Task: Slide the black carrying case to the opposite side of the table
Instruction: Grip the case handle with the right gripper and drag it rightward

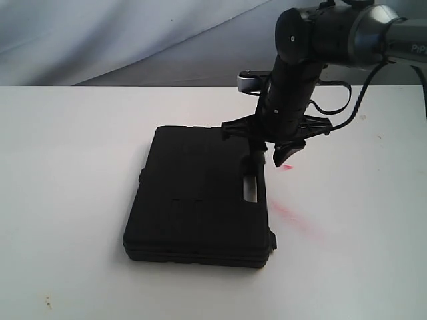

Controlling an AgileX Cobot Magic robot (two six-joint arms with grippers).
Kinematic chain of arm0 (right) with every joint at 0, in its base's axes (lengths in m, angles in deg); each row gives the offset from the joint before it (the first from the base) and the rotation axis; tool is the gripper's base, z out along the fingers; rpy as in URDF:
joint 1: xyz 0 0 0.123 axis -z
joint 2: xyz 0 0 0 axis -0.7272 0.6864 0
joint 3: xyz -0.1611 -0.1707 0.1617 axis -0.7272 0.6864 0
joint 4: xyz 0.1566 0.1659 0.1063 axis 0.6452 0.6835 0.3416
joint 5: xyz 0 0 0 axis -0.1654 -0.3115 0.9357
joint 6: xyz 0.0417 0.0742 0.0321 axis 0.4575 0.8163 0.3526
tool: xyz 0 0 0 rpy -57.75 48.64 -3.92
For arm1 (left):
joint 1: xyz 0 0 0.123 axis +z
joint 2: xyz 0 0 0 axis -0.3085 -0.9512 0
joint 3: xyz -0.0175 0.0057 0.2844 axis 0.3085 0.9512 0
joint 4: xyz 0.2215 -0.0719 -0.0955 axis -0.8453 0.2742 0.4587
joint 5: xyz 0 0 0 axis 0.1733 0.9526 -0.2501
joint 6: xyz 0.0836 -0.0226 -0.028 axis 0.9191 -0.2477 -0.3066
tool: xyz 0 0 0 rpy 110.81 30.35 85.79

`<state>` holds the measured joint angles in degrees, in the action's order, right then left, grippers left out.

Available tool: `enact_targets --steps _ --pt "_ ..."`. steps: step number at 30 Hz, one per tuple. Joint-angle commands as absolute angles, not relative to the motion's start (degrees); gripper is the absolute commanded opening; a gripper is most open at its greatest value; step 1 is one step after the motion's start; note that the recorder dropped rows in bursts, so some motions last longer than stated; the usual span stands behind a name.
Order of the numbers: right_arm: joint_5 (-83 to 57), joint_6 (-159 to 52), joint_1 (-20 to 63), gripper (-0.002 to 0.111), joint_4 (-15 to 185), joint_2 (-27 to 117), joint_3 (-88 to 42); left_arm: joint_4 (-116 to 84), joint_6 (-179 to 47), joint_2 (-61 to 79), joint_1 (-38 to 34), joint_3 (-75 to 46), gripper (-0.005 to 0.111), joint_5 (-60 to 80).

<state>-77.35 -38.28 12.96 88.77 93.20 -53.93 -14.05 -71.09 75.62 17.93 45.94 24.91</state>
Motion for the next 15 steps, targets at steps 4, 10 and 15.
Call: enact_targets --steps 4,10,15 --pt "-73.9 -37.6 12.8 0.041 88.3 94.3 -51.5 -14.1 -71.2 75.8 18.0 46.2 0.0 24.8" --pt "-69.7 -37.4 12.8 0.041 88.3 94.8 -49.3 -14.1 -71.2 75.8 18.0 46.2 0.0 24.8" --pt "-67.5 -36.8 12.7 0.041 88.3 94.9 -48.6 -14.1 -71.3 75.8 18.0 46.2 0.0 24.8"
